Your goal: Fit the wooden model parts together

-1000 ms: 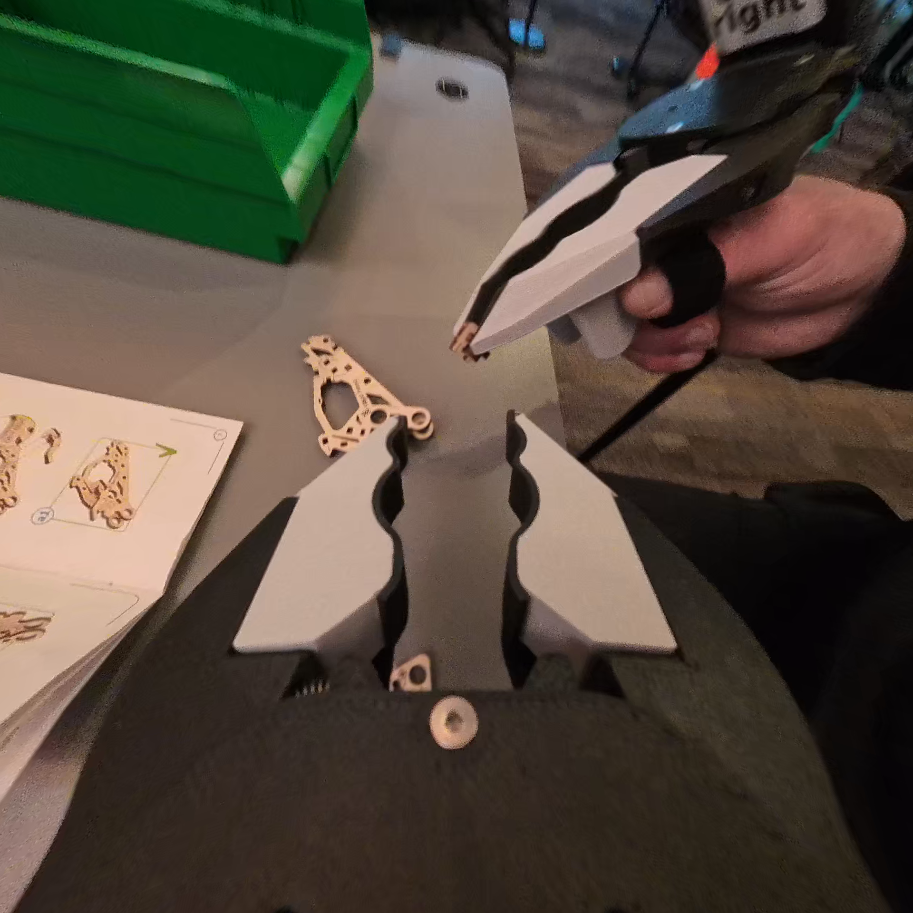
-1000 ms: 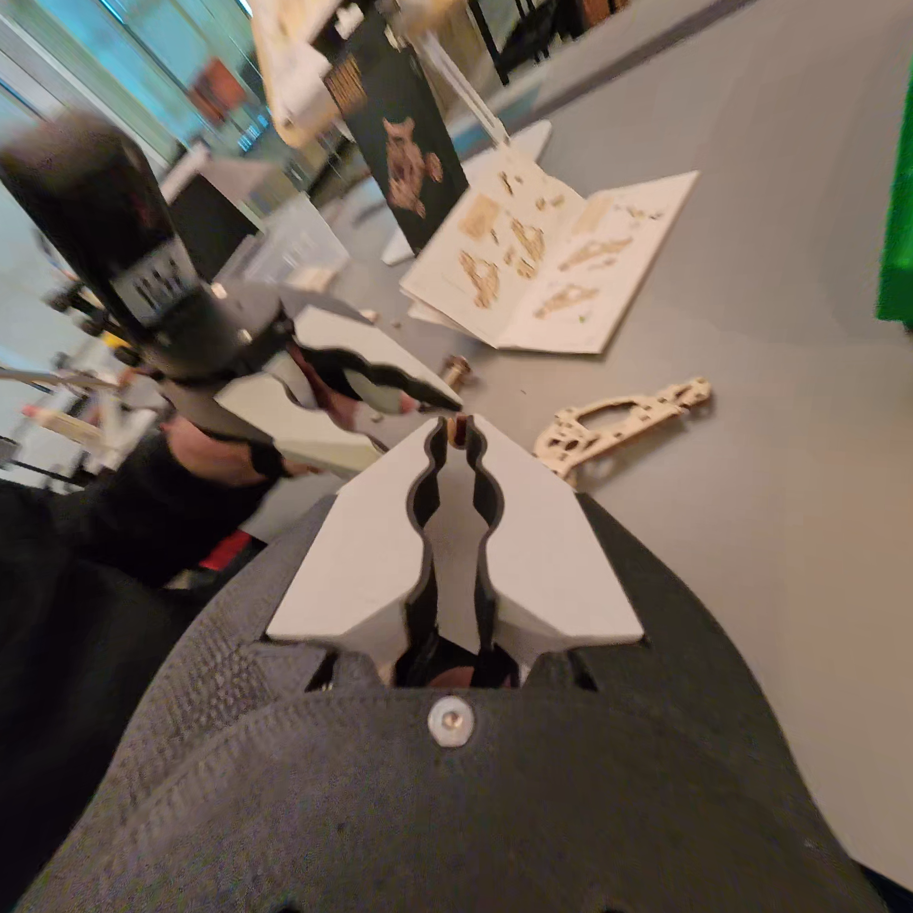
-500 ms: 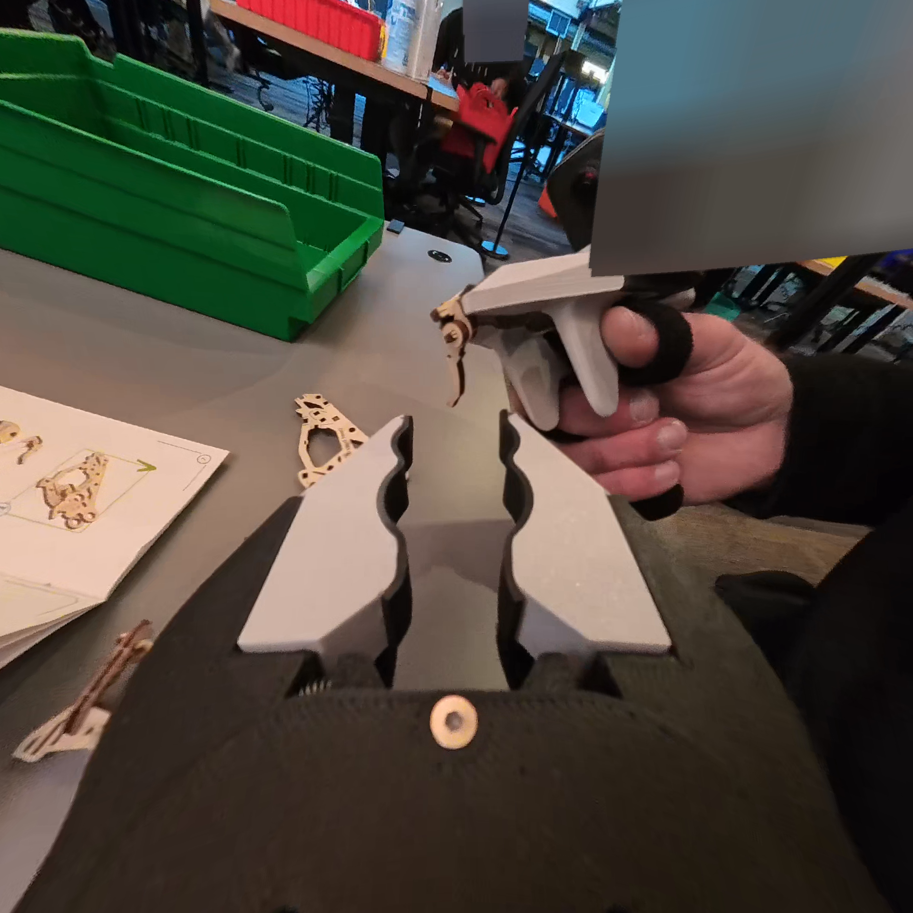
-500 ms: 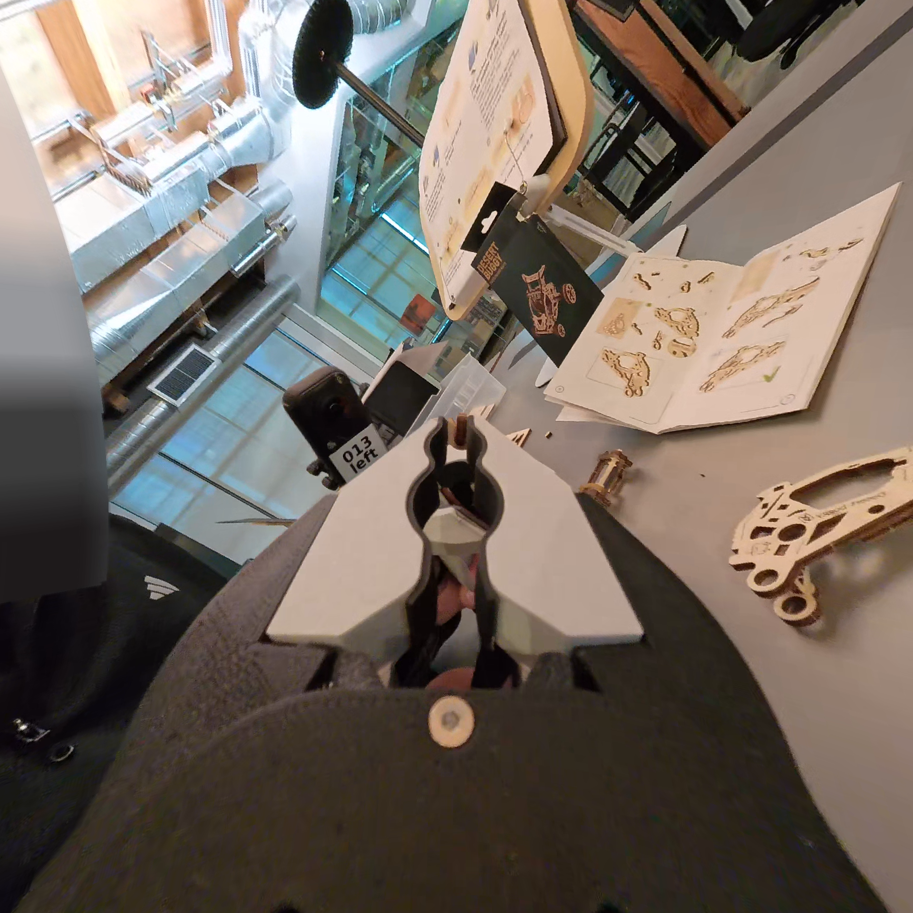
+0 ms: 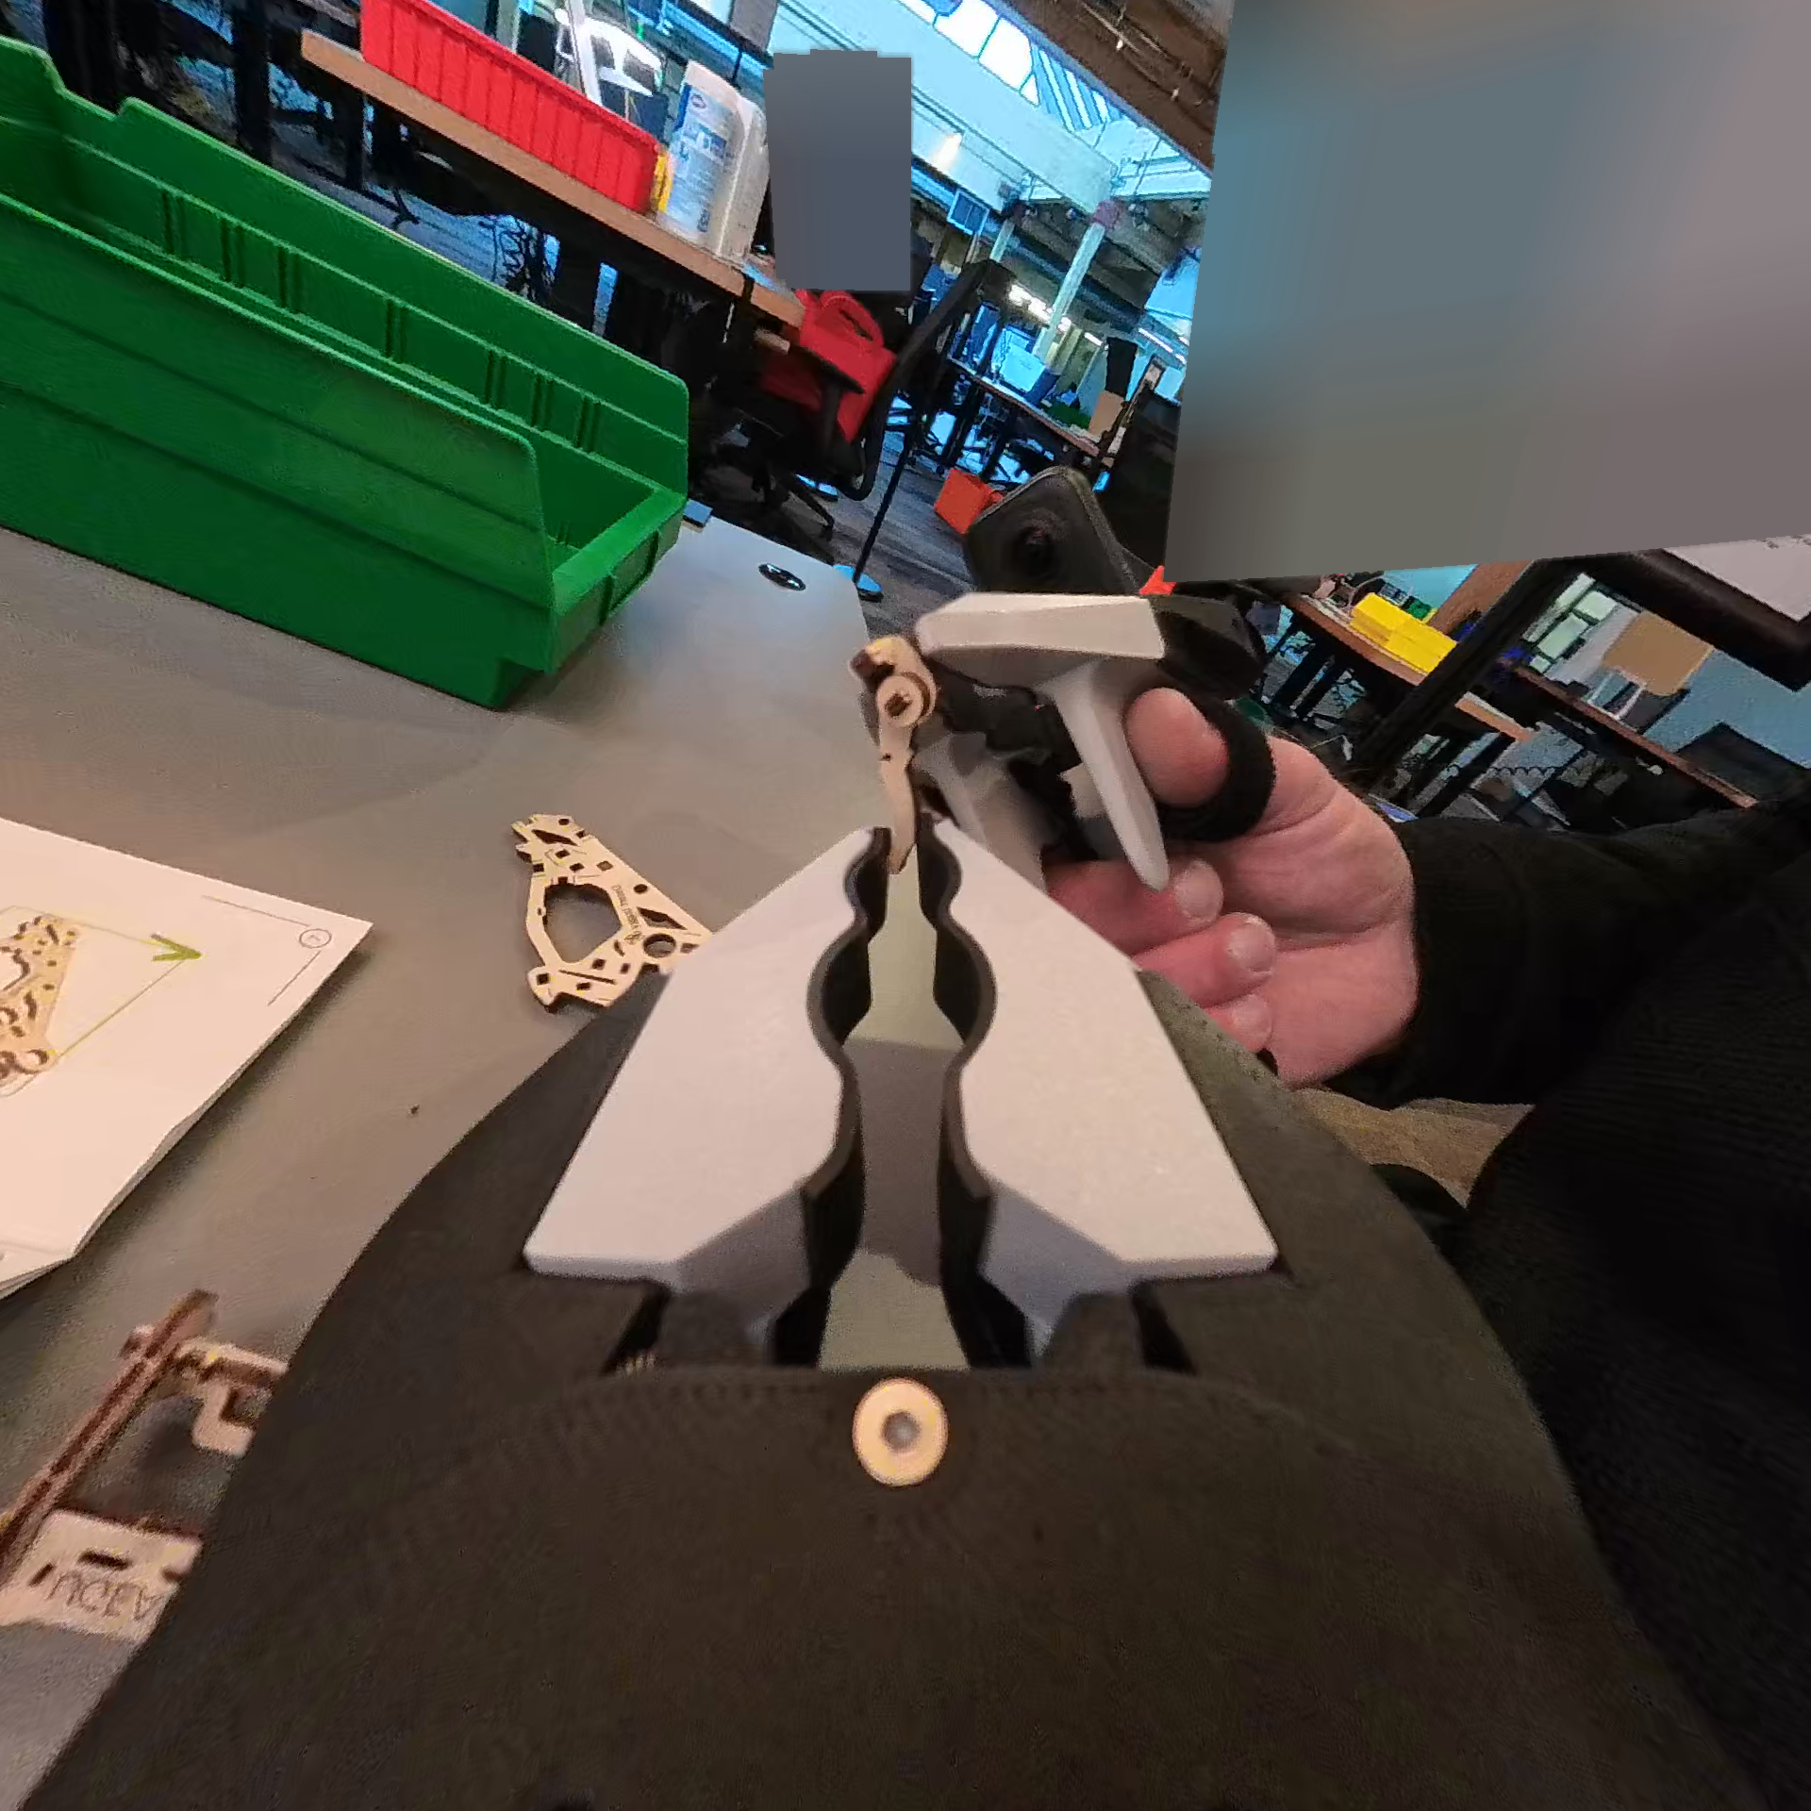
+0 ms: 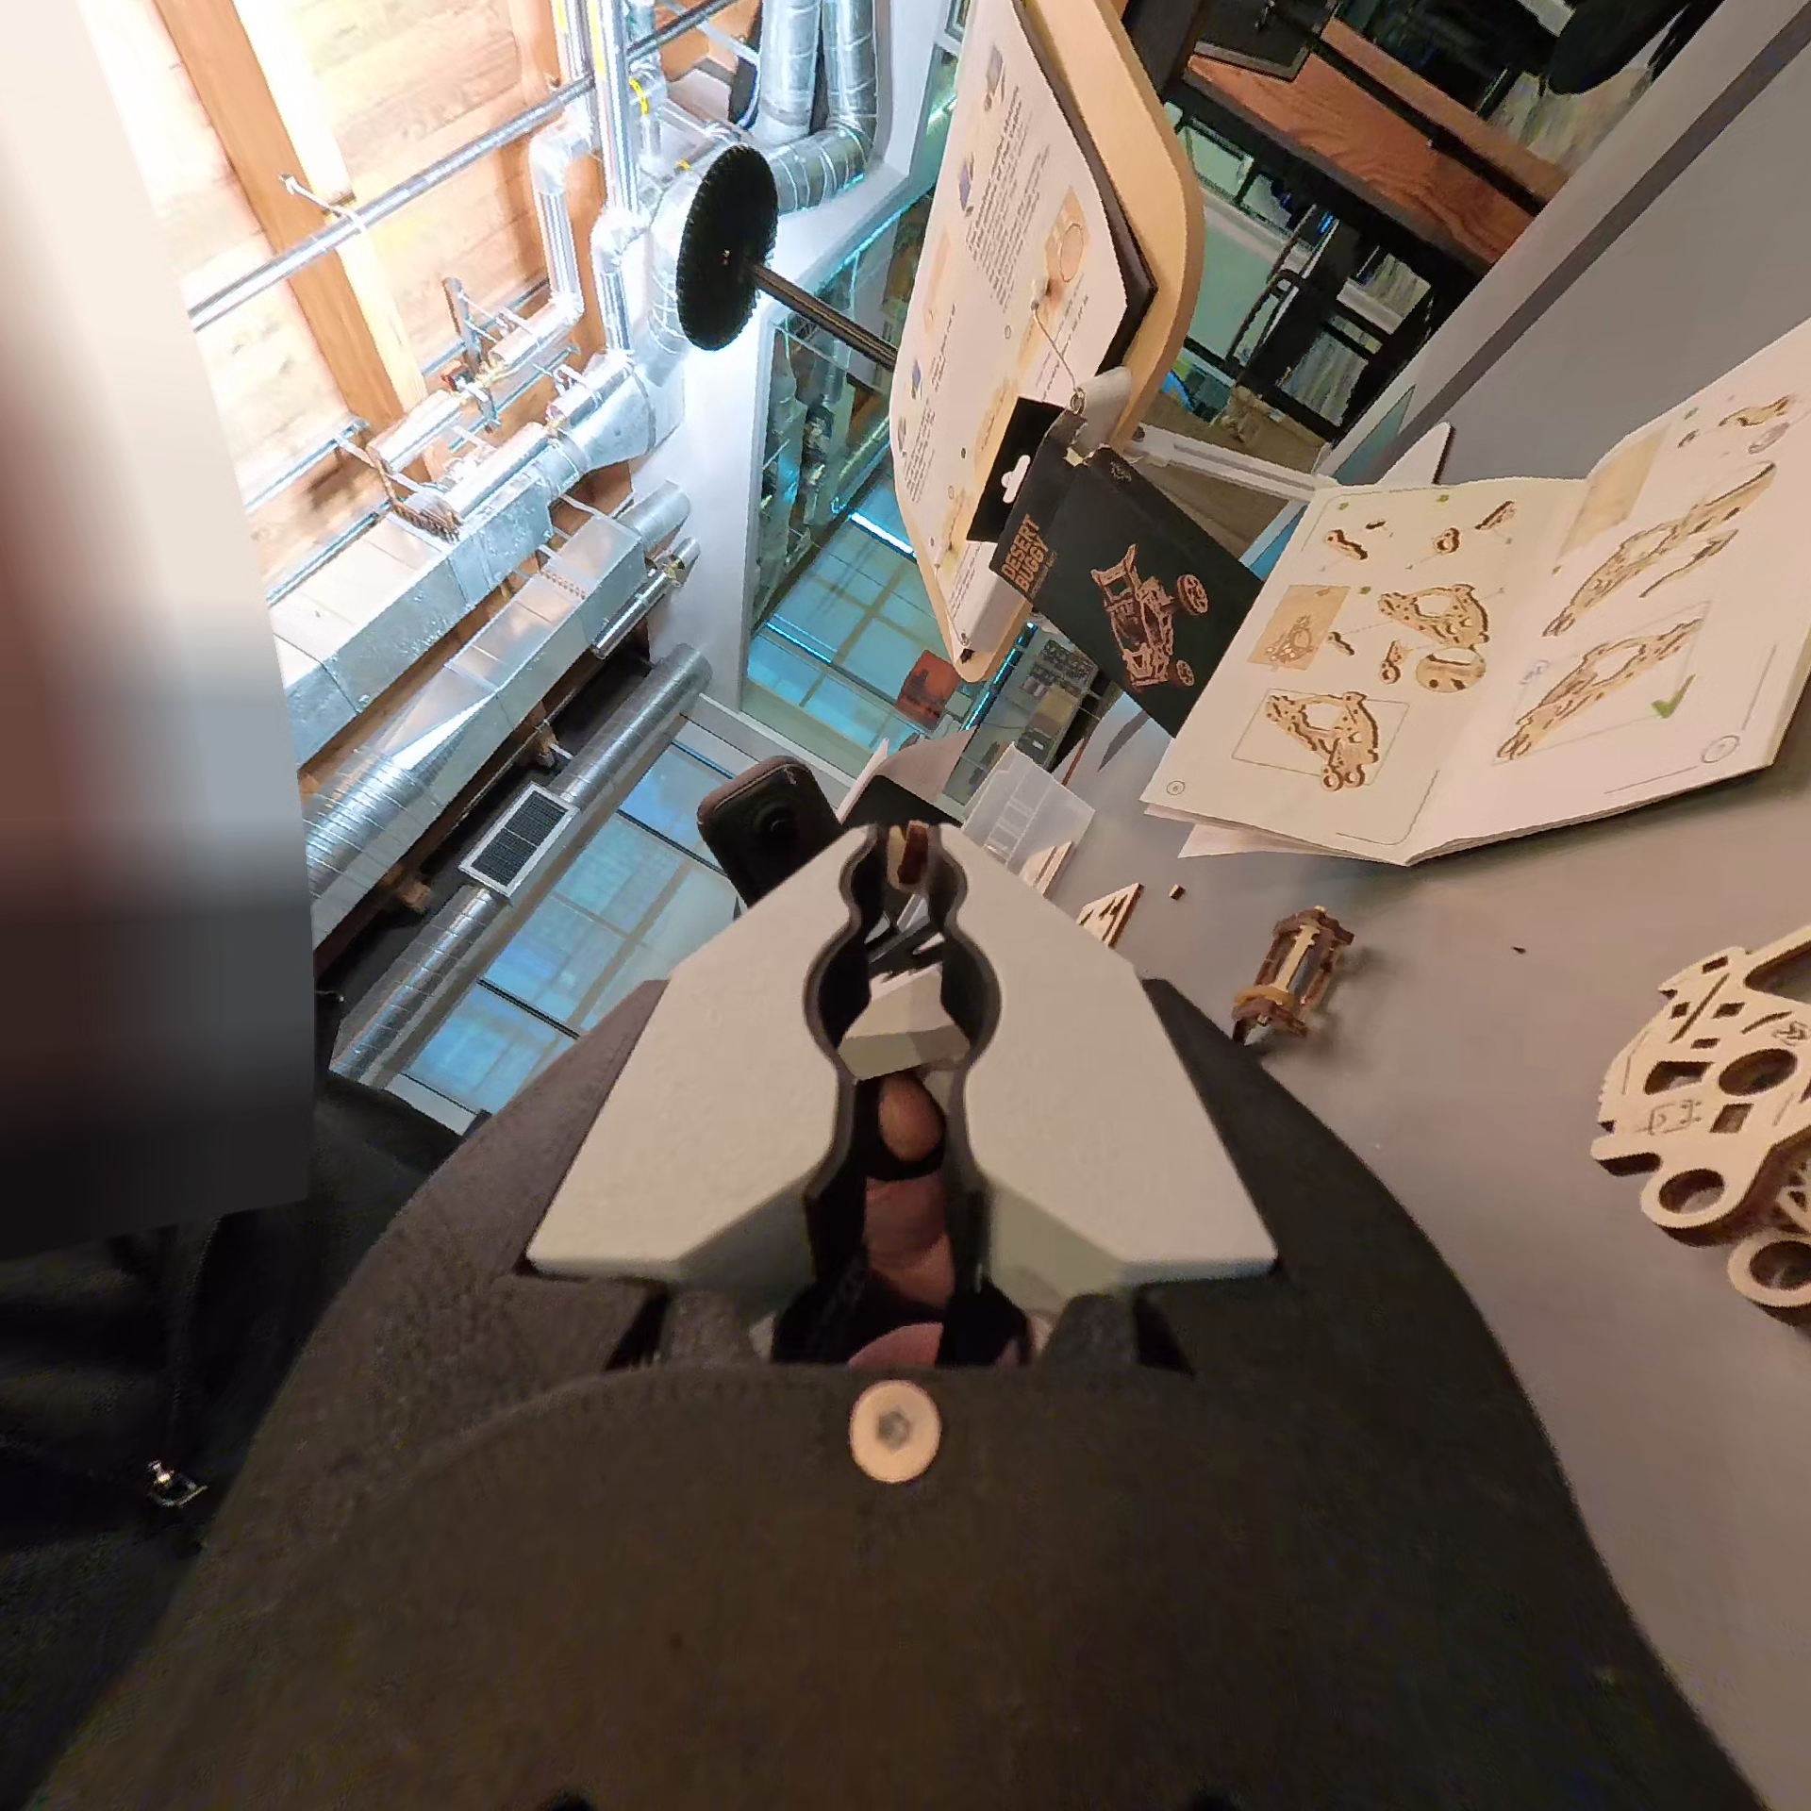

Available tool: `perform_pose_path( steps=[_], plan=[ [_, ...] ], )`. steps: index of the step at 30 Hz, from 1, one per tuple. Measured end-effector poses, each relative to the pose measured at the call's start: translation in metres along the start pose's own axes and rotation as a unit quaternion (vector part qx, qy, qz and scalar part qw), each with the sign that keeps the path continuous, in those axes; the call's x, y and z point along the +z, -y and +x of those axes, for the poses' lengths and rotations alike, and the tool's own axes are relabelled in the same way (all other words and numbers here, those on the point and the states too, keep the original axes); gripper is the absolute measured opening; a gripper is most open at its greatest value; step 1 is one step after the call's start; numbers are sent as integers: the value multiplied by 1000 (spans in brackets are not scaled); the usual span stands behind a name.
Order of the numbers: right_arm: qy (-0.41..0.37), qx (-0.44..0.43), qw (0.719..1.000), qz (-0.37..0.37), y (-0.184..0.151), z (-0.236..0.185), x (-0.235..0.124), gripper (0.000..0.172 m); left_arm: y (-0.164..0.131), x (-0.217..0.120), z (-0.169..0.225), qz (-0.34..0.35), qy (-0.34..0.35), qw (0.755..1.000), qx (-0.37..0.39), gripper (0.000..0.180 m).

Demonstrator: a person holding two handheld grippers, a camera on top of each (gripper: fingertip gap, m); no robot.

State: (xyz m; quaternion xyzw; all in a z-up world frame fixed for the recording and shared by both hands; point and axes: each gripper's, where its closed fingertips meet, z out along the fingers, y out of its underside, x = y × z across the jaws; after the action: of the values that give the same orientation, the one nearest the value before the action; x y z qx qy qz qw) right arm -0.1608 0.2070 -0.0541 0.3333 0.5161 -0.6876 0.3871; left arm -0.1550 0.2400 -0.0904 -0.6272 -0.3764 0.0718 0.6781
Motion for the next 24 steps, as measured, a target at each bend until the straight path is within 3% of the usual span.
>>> perform_pose_path(
  steps=[13,17,22,24],
  plan=[
    [10,21,1000,19,7,4,-8,5,2,0,-2,15,5,1000,-16,4],
    [12,34,999,31,10,8,-12,5,5,-1,-8,21,25,999,-5,18],
    [16,38,999,33,10,8,-12,5,4,4,-6,0,38,999,32,15],
    [14,40,998,35,10,9,-12,5,4,6,-10,-8,63,996,61,4]
  ],
)
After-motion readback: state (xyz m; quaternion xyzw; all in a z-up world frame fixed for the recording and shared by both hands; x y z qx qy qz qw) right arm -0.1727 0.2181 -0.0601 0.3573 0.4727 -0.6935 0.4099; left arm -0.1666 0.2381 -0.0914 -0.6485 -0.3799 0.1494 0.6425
